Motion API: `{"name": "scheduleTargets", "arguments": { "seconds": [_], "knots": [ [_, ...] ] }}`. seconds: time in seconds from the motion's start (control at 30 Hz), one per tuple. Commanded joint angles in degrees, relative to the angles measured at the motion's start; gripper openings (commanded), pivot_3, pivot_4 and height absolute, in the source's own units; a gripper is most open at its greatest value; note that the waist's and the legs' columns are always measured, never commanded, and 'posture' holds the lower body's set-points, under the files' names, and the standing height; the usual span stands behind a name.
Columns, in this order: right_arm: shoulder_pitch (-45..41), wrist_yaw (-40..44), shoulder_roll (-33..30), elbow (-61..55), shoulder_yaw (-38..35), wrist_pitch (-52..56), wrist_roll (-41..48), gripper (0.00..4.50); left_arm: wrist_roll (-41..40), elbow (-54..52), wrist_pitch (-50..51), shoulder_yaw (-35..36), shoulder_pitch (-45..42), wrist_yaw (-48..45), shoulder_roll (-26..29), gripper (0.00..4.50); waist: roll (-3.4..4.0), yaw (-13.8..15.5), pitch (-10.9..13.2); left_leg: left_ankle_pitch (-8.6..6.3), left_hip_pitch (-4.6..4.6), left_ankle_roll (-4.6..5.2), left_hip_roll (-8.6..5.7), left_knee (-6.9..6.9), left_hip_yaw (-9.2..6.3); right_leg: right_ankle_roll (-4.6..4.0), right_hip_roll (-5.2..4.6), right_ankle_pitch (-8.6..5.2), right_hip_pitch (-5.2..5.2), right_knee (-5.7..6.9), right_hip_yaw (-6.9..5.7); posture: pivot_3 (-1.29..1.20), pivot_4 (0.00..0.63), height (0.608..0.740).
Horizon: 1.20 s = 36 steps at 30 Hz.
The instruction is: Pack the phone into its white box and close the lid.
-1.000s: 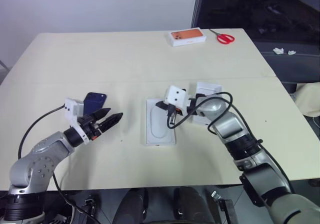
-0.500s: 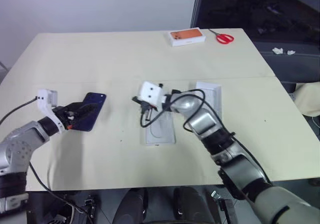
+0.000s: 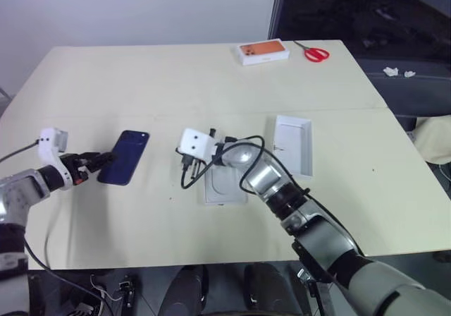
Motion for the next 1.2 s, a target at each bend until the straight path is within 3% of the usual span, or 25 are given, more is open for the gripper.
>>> {"name": "scheduleTargets", "arguments": {
  "seconds": [0.03, 0.2, 0.5, 0.73, 0.93, 1.2],
  "knots": [
    [-2.4, -1.4, 1.8, 0.4, 1.1, -1.5, -1.7, 0.03, 0.9, 2.5, 2.3, -1.4, -3.2, -5.0, 1.1, 4.11, 0.00, -0.3, 0.0, 0.00, -0.01, 0.00, 0.00, 0.00, 0.00, 0.00, 0.00, 0.00, 0.00, 0.03, 0.00, 0.00, 0.150, 0.740],
    [-3.0, -1.1, 3.1, 0.4, 2.3, -1.4, -3.0, 0.03, 1.0, 8.3, 10.1, -5.2, -5.7, -13.6, -0.2, 4.11, 0.00, -0.7, 0.0, 0.00, -0.01, 0.01, -0.04, 0.02, 0.00, 0.00, -0.01, -0.01, -0.02, 0.11, -0.02, 0.00, 0.150, 0.740],
    [-2.9, 0.8, 2.5, -0.2, 2.6, -1.5, -3.3, 0.03, 3.0, 9.1, 14.8, -7.6, -4.9, -18.8, -1.4, 4.11, 0.02, -0.7, 0.0, -0.01, 0.04, 0.03, -0.06, 0.04, 0.00, -0.01, -0.03, -0.01, -0.02, 0.14, 0.01, 0.00, 0.150, 0.740],
    [-4.9, 2.9, 2.1, 3.7, 5.9, 4.6, -7.7, 0.03, 2.8, 5.3, 16.2, -6.3, -2.9, -16.7, -3.1, 4.11, 0.06, -0.6, -0.1, -0.03, 0.08, 0.06, -0.09, 0.05, -0.01, -0.01, -0.06, -0.01, 0.03, 0.14, 0.05, 0.00, 0.150, 0.740],
    [-9.0, 4.8, 6.8, 7.3, 1.7, 11.7, -3.4, 0.03, 2.3, 0.3, 17.0, -5.6, -1.3, -14.7, -4.4, 4.11, 0.09, -0.5, -0.1, -0.03, 0.10, 0.07, -0.09, 0.05, -0.03, -0.01, -0.07, -0.01, 0.04, 0.16, 0.05, 0.00, 0.150, 0.740],
    [-9.9, 2.5, 8.7, 13.3, 2.6, 11.5, -4.7, 0.03, 2.0, -5.0, 19.0, -5.4, 0.9, -10.7, -8.0, 4.11, 0.29, 0.3, -0.3, -0.14, 0.17, 0.24, -0.17, 0.05, -0.04, -0.01, -0.15, -0.01, 0.12, 0.14, 0.06, 0.00, 0.150, 0.740]
  ]
}}
